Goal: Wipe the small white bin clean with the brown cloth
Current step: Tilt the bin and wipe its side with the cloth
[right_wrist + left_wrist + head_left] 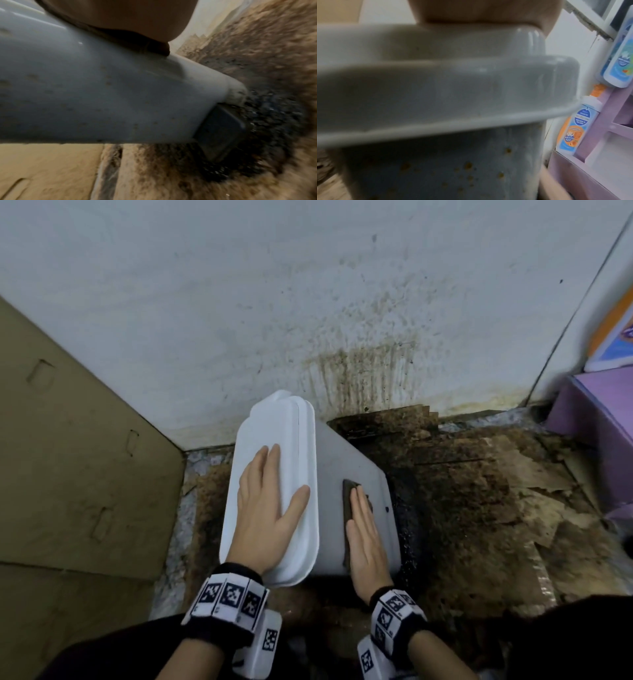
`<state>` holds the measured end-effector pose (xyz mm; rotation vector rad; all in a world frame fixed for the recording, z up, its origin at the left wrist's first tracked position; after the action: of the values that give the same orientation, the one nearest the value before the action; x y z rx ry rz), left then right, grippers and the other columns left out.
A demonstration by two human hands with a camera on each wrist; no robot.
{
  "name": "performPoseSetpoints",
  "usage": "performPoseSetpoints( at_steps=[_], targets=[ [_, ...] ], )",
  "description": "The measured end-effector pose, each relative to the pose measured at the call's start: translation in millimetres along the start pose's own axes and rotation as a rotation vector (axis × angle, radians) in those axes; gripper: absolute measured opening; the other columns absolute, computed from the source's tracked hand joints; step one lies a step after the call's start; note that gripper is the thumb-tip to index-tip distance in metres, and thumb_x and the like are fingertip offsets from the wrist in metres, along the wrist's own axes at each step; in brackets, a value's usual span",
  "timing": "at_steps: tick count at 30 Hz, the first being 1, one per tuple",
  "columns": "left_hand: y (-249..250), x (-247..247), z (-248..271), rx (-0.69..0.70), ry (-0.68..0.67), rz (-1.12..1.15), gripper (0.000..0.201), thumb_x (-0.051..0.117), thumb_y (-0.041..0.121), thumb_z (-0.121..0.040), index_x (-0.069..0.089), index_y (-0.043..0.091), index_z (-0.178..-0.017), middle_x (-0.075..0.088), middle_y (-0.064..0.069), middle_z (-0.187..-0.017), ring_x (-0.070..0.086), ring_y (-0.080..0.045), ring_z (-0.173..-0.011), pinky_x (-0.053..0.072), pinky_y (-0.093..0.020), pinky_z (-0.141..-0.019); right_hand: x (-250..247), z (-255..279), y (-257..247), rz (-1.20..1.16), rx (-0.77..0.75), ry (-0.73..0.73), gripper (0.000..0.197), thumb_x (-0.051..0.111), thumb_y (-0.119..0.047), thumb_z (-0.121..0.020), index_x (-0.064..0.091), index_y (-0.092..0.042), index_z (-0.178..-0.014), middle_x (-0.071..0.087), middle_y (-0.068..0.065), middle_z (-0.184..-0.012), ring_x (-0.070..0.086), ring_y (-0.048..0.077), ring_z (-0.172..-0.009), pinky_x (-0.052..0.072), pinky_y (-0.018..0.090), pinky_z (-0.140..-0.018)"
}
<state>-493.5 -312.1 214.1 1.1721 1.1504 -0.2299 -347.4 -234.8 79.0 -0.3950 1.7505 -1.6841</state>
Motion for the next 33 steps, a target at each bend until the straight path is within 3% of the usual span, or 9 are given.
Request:
performPoseSetpoints(
  at_steps=[5,9,13,16,21,23,28,33],
  targets=[
    [6,1,1,0.001,-0.011,0.006,0.086,0.034,0.068,-0.089,0.007,0.028,-0.16,0.002,0.01,-0.165,-0.001,-0.01,-0.153,0.004,-0.036,-0.124,-9,-8,38,-0.063,0.206,0.026,0.047,0.022,-0.032,-0.108,0.005,-0.042,-0.15,-0.001,-0.017,-0.166,-0.007,-0.024,-0.14,0.001,0.037,-0.127],
    [3,2,-1,-0.002,-0.003,-0.027,0.088,0.033,0.068,-0.089,0.008,0.024,-0.16,0.003,0.005,-0.166,-0.002,-0.012,-0.153,0.004,-0.035,-0.124,-1,-12,17,-0.084,0.235,0.077,0.054,0.021,-0.043,-0.097,0.007,-0.038,-0.15,0.003,-0.016,-0.165,0.0,-0.009,-0.147,0.003,0.037,-0.127],
    [-1,1,-1,-0.005,-0.001,-0.028,0.088,0.032,0.068,-0.088,0.008,0.023,-0.16,0.004,0.003,-0.166,-0.001,-0.012,-0.153,0.003,-0.035,-0.124,16,-6,-36,-0.101,0.045,0.046,0.055,0.015,-0.049,-0.099,0.007,-0.038,-0.152,0.002,-0.019,-0.165,-0.001,-0.011,-0.149,0.001,0.025,-0.125],
    [-4,0,-1,-0.006,0.006,-0.015,0.088,0.033,0.068,-0.088,0.009,0.022,-0.16,0.006,0.001,-0.166,0.001,-0.013,-0.153,0.005,-0.037,-0.125,25,0,-71,-0.049,-0.107,-0.015,0.052,0.013,-0.042,-0.105,0.003,-0.037,-0.155,0.0,-0.02,-0.166,-0.003,-0.007,-0.151,-0.002,0.017,-0.122],
    [-7,-4,1,-0.018,0.002,0.017,0.088,0.035,0.068,-0.088,0.011,0.024,-0.16,0.007,0.006,-0.165,0.002,-0.009,-0.152,0.004,-0.032,-0.123,14,1,-51,0.083,-0.261,-0.037,0.054,0.017,-0.03,-0.108,0.007,-0.023,-0.16,0.003,-0.013,-0.168,0.004,0.005,-0.154,0.002,0.022,-0.124],
    [-9,-6,2,-0.025,0.002,0.028,0.088,0.037,0.068,-0.088,0.011,0.025,-0.16,0.008,0.008,-0.165,0.002,-0.008,-0.152,0.005,-0.032,-0.122,9,-5,-16,0.12,-0.192,-0.027,0.054,0.018,-0.028,-0.108,0.007,-0.023,-0.16,0.001,-0.014,-0.168,0.001,0.003,-0.154,0.001,0.024,-0.125],
    [-8,-8,2,-0.037,-0.017,0.045,0.088,0.038,0.069,-0.087,0.01,0.028,-0.159,0.006,0.013,-0.164,0.002,-0.006,-0.15,0.005,-0.03,-0.119,-13,-11,67,0.087,0.195,-0.018,0.05,0.018,-0.022,-0.11,-0.004,-0.029,-0.154,-0.01,-0.01,-0.166,-0.007,0.005,-0.154,-0.004,0.03,-0.126],
    [-7,-7,2,-0.041,-0.019,0.033,0.088,0.038,0.069,-0.087,0.009,0.028,-0.159,0.005,0.014,-0.164,0.001,-0.005,-0.15,0.004,-0.028,-0.118,-11,-18,71,0.067,0.314,0.026,0.053,0.021,-0.019,-0.11,0.0,-0.019,-0.159,-0.005,-0.004,-0.168,-0.005,0.004,-0.152,-0.006,0.029,-0.125]
  ],
)
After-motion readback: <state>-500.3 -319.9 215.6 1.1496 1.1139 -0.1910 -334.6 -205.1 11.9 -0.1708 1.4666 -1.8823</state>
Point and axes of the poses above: each hand's wrist, its own z-axis away from the middle knuckle, its own x-axis out of the palm, y = z × x, the point moved 1 cm from there along -z, towards the middle knuckle
